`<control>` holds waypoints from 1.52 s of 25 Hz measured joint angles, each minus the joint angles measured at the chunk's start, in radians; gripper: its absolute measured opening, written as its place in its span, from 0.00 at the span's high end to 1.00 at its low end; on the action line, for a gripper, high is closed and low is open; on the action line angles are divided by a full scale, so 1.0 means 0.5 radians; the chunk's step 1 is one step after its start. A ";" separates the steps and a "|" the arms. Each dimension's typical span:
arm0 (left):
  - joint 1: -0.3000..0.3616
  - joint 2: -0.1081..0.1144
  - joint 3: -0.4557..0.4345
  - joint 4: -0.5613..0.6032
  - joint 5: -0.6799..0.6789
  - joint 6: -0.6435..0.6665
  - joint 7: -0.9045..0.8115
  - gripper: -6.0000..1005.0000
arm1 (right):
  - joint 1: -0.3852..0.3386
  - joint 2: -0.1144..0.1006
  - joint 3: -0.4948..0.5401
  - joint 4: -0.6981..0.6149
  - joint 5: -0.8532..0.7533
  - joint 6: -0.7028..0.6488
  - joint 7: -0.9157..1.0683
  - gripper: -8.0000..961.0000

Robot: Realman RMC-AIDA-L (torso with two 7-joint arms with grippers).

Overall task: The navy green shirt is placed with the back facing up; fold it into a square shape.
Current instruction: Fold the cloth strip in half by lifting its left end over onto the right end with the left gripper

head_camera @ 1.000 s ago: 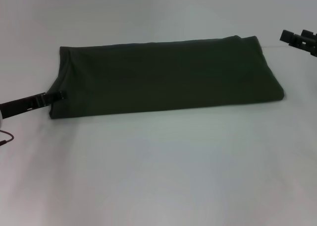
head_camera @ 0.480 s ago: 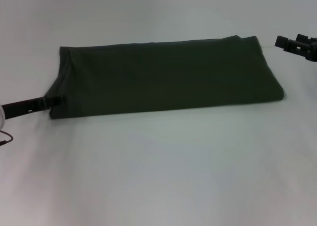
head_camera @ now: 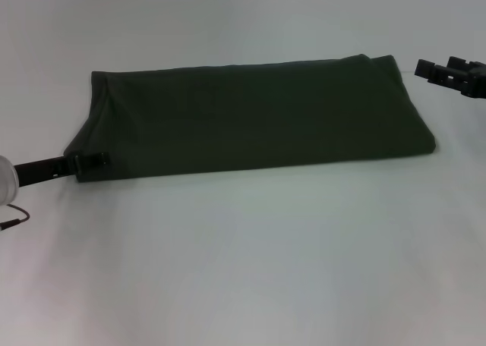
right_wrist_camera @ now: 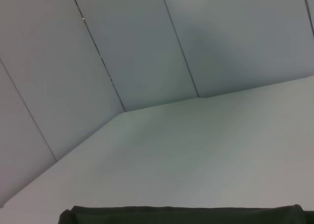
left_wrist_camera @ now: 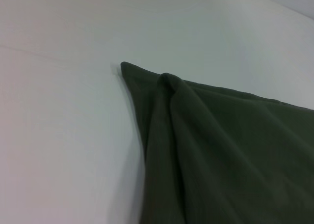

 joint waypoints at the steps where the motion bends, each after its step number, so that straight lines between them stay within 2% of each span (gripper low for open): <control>1: -0.004 0.002 0.000 -0.006 0.000 0.000 -0.006 0.24 | 0.002 0.000 0.000 0.001 0.000 0.002 0.000 0.02; 15: -0.016 0.010 0.001 -0.040 0.037 0.002 -0.035 0.24 | 0.012 0.018 0.002 -0.005 0.000 0.004 -0.001 0.02; 38: -0.030 0.012 0.024 -0.012 0.086 0.075 -0.081 0.25 | 0.015 0.017 -0.026 -0.002 0.001 0.007 -0.003 0.02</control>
